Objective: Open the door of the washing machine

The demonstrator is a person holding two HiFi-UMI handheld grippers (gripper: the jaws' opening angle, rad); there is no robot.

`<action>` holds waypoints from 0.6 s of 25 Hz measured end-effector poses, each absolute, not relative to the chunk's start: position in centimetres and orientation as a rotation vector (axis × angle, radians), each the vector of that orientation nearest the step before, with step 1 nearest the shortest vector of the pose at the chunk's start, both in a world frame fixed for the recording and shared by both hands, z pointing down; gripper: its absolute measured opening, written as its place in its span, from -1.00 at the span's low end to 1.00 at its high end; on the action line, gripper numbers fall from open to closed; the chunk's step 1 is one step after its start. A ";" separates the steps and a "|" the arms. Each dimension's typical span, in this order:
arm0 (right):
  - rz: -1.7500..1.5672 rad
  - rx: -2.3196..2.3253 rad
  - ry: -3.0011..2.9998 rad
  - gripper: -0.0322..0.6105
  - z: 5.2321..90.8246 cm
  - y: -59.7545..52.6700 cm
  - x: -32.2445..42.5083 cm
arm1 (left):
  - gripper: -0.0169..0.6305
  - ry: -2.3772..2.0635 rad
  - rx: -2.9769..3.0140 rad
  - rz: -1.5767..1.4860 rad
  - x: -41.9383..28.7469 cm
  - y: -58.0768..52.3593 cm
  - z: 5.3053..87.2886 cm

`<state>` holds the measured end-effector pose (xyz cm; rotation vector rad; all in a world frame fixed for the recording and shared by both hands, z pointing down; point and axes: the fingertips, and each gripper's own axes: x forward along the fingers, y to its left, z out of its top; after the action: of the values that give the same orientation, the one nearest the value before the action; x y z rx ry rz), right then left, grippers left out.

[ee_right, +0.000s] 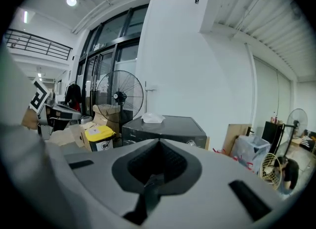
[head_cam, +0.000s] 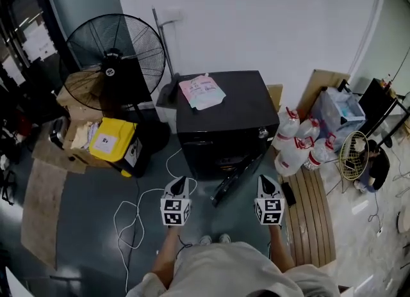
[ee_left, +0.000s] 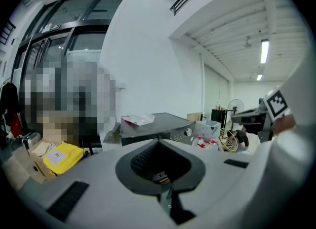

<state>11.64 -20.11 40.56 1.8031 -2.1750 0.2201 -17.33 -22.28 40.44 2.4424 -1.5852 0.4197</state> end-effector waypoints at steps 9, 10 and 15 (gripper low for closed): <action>0.197 1.814 -2.180 -0.90 39.8 -19.8 11.2 | -0.92 -1.592 2.435 0.408 -17.9 -21.3 40.3; 0.195 1.813 -2.181 -0.90 39.8 -19.8 11.2 | -0.92 -1.592 2.437 0.406 -17.9 -21.4 40.2; 0.201 1.797 -2.183 -0.90 40.0 -20.0 10.8 | -0.92 -1.584 2.442 0.408 -17.6 -21.7 40.0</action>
<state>10.84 -19.98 39.98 1.7975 -2.1833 0.2007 -17.57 -21.69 40.04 2.4420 -1.5839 0.4083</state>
